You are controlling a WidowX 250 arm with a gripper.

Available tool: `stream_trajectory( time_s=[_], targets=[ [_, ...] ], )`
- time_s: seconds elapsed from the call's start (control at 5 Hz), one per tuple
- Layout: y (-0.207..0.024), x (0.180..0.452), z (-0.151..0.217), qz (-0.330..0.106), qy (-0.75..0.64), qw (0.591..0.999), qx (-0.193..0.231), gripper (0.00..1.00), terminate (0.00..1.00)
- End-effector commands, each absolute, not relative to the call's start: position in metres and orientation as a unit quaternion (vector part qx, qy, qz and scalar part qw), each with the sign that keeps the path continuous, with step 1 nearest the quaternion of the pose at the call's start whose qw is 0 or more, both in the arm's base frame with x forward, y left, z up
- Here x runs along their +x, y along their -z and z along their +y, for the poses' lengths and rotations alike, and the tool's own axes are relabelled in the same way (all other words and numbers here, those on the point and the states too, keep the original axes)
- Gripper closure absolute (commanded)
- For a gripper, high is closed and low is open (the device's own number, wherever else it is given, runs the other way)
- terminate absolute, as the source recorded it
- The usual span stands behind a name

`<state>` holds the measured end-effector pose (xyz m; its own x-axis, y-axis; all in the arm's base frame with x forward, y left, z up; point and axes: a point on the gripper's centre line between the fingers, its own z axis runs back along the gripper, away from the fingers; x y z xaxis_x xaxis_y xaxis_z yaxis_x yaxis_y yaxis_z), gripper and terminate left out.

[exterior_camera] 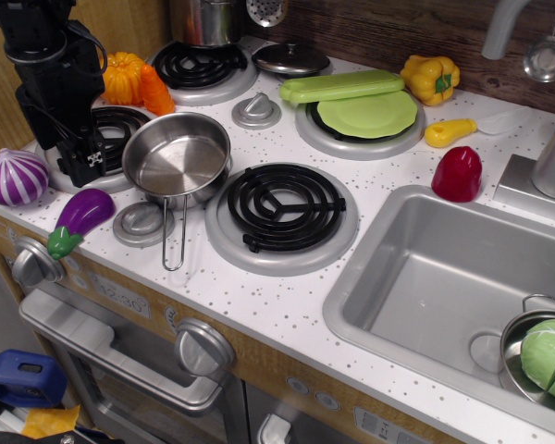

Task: Put eggplant in pot or pan

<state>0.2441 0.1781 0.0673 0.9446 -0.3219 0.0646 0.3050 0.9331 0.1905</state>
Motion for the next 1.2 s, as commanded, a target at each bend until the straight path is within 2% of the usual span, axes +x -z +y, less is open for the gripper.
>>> stream_trajectory(
  time_s=[0.0, 0.4, 0.8, 1.0],
  targets=[
    [-0.067, 0.244, 0.178, -0.047, 0.160, 0.982, 0.089, 0.00, 0.00],
    [-0.044, 0.251, 0.190, -0.069, 0.059, 0.991, 0.098, 0.00, 0.00],
    [-0.026, 0.250, 0.200, -0.050, 0.009, 0.997, 0.057, 0.00, 0.00],
    [-0.019, 0.246, 0.201, -0.054, 0.005, 0.997, 0.057, 0.00, 0.00]
  ],
)
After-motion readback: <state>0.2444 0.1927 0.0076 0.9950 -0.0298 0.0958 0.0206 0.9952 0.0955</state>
